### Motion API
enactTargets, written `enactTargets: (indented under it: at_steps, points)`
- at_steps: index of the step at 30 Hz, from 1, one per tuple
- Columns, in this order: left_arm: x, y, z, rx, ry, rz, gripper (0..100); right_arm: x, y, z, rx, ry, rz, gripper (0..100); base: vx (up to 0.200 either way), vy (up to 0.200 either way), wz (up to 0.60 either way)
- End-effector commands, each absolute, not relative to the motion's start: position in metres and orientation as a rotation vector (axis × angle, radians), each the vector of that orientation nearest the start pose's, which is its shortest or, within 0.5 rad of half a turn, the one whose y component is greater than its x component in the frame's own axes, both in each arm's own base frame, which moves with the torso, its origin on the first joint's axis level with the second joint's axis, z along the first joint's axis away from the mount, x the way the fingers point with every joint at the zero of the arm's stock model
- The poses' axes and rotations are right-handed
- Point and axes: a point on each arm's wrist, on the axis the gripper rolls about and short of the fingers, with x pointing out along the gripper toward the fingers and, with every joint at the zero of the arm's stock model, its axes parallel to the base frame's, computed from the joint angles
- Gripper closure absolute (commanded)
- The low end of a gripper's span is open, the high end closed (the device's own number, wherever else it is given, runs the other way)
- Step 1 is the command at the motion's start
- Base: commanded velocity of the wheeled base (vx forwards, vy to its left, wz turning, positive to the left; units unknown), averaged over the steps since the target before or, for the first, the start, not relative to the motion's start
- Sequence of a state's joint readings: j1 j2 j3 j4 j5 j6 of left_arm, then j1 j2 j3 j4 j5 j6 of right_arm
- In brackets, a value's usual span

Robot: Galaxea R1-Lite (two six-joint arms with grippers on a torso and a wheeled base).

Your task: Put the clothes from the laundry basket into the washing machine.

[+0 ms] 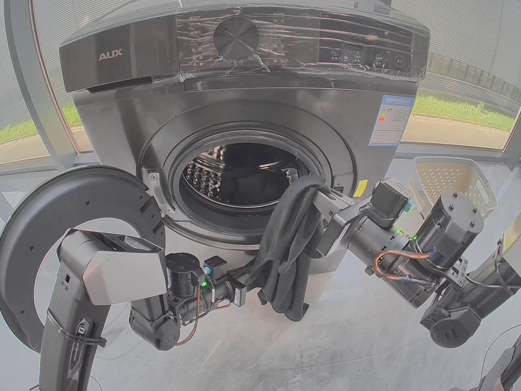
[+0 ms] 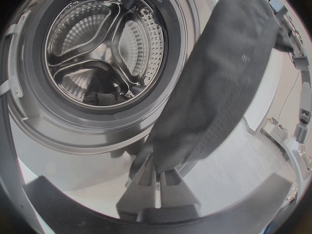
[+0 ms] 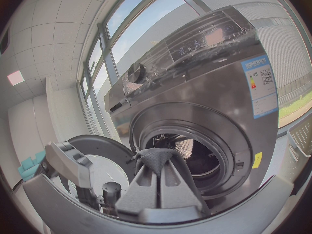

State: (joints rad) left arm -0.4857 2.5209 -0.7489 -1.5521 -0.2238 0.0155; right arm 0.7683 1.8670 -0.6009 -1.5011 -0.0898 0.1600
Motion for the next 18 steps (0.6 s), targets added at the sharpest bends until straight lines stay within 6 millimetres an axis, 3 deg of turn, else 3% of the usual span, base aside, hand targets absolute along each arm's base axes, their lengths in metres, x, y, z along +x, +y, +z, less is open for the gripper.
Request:
enactTargets:
  at_steps: [1,8,11,18]
  points:
    - [0.309,-0.165,0.022,0.030,0.155,-0.708,100,0.222,0.198,0.143,0.206,-0.065,0.663,100,0.000,0.000,0.00]
    - [0.256,-0.134,0.081,-0.012,0.107,-0.724,100,0.214,0.174,0.104,0.181,0.094,0.630,100,0.000,0.000,0.00]
    - [0.246,-0.126,0.102,-0.046,0.053,-0.740,100,0.210,0.170,0.099,0.200,0.130,0.625,100,0.000,0.000,0.00]
    - [0.236,-0.117,0.130,-0.074,-0.045,-0.741,100,0.212,0.162,0.096,0.199,0.148,0.593,100,0.000,0.000,0.00]
